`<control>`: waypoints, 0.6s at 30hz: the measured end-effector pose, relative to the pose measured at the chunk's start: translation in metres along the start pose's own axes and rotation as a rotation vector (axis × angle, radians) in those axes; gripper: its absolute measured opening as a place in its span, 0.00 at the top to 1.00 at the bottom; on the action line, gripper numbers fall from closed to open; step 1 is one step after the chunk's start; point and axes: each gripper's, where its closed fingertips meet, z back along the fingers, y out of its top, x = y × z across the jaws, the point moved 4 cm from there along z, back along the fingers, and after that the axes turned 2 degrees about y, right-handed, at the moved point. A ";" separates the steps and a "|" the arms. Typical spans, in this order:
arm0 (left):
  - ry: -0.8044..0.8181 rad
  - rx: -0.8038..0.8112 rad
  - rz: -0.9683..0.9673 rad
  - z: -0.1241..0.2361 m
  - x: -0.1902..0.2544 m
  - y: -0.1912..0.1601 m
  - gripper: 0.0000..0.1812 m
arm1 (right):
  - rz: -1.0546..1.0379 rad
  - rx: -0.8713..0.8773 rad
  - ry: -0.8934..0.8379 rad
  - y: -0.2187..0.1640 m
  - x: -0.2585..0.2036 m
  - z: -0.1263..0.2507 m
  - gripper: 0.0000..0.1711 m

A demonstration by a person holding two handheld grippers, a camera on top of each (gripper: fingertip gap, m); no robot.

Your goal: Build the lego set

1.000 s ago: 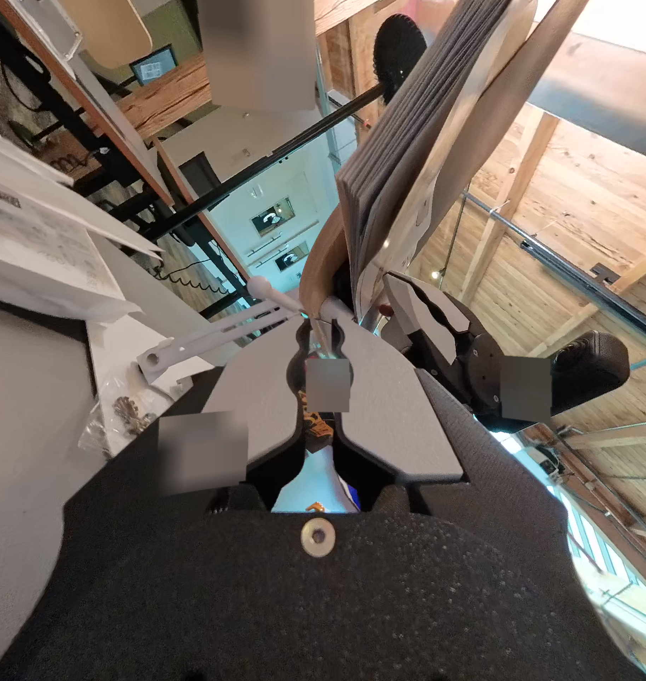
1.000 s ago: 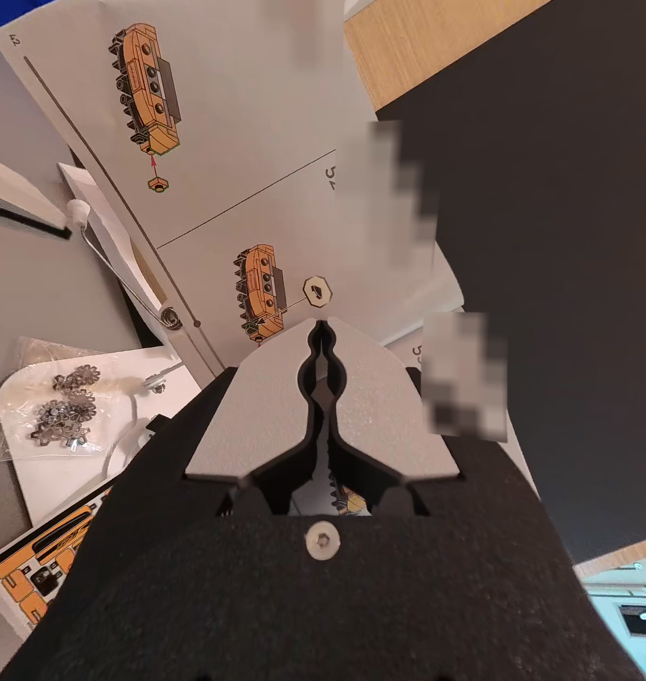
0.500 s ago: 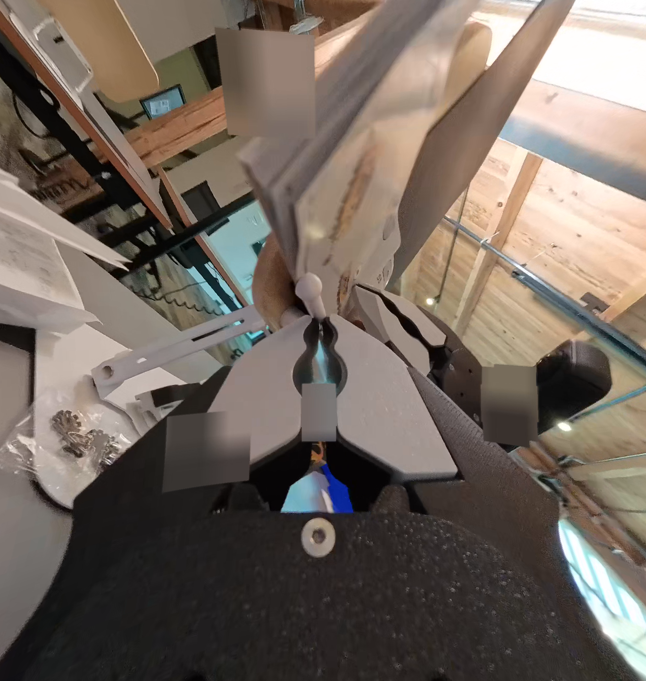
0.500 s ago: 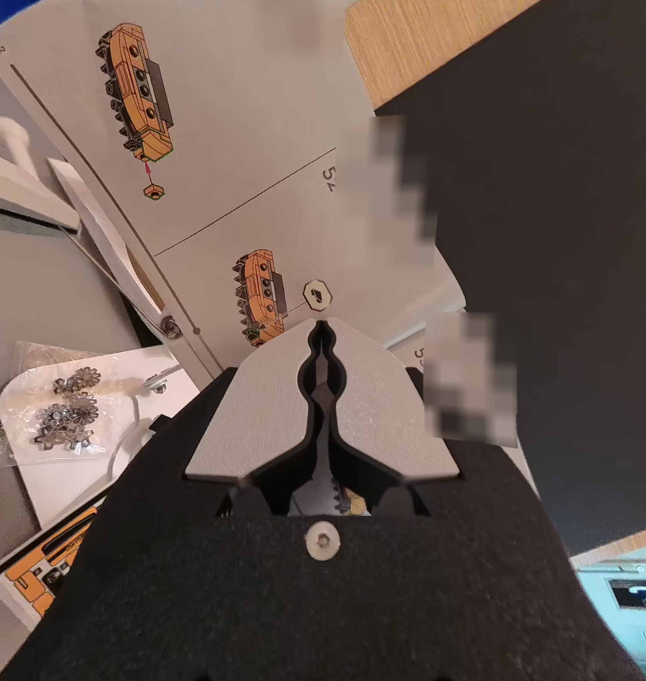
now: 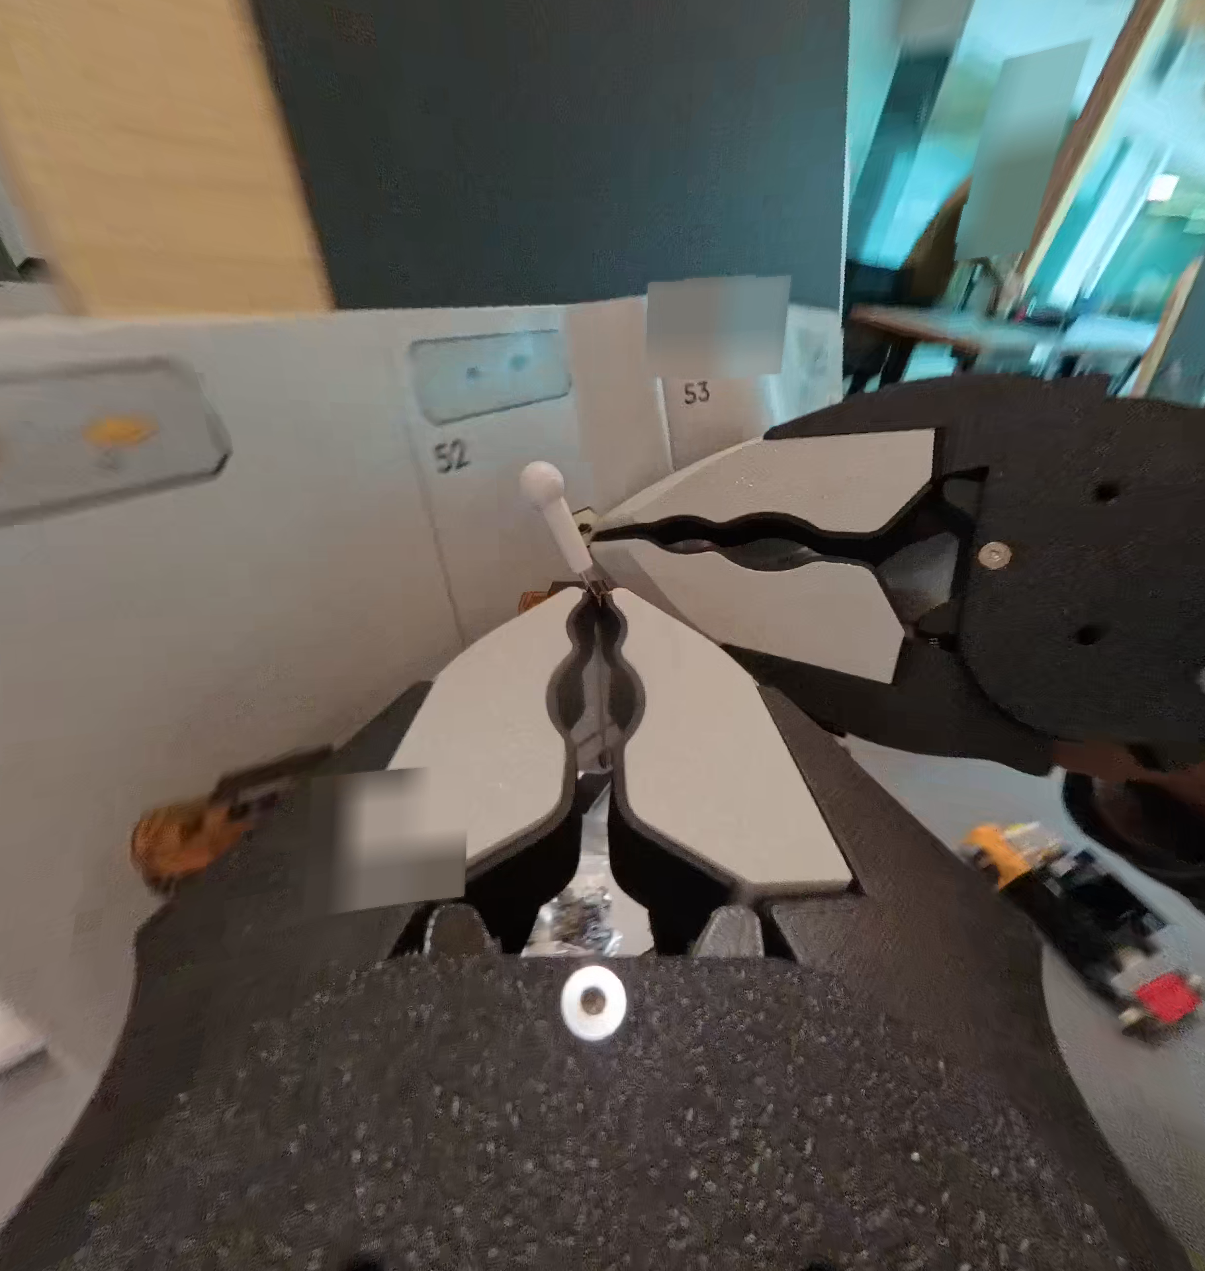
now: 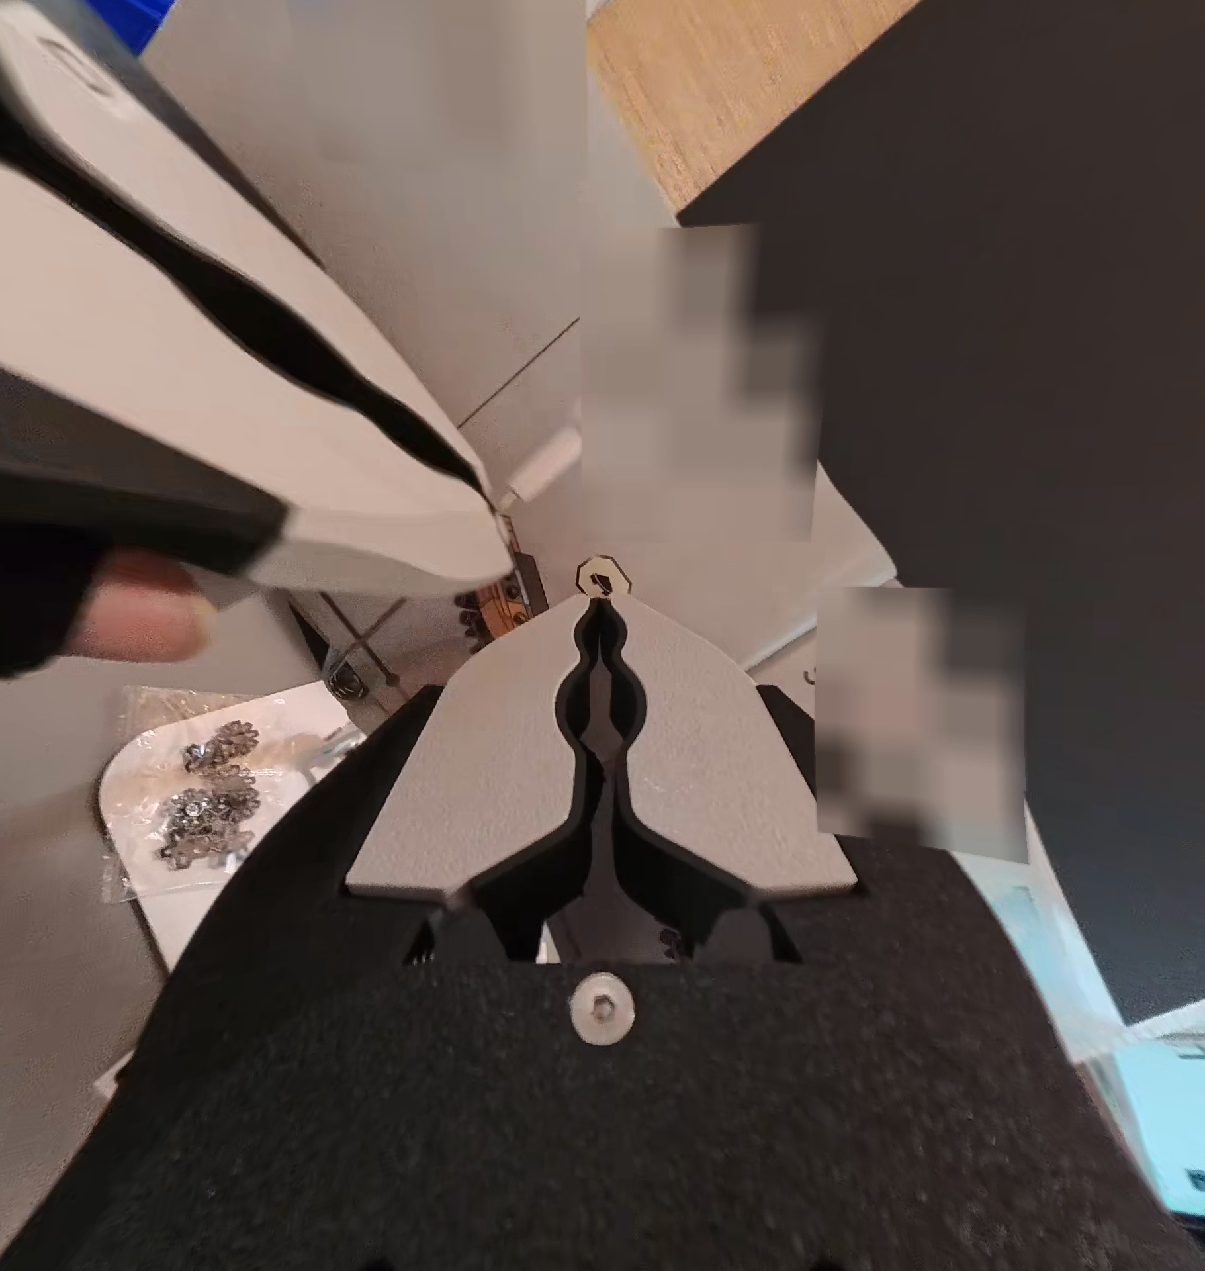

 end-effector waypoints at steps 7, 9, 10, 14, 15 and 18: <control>-0.014 -0.087 -0.117 -0.016 0.000 0.002 0.99 | -0.171 0.162 0.056 0.003 0.015 0.026 1.00; -0.022 -0.097 -0.130 -0.017 -0.001 0.002 0.99 | -0.103 0.115 0.104 -0.009 0.012 0.032 1.00; -0.022 -0.104 -0.142 -0.018 -0.002 0.003 0.99 | -0.033 0.051 0.140 -0.019 0.007 0.031 1.00; -0.018 -0.123 -0.175 -0.020 -0.003 0.005 0.99 | 0.166 -0.055 0.096 -0.040 -0.006 0.018 1.00; -0.012 -0.121 -0.176 -0.021 -0.004 0.005 0.99 | 0.182 -0.065 0.081 -0.039 -0.005 0.017 1.00; -0.012 -0.114 -0.183 -0.021 -0.004 0.010 0.99 | 0.197 -0.092 0.050 -0.036 -0.002 0.013 1.00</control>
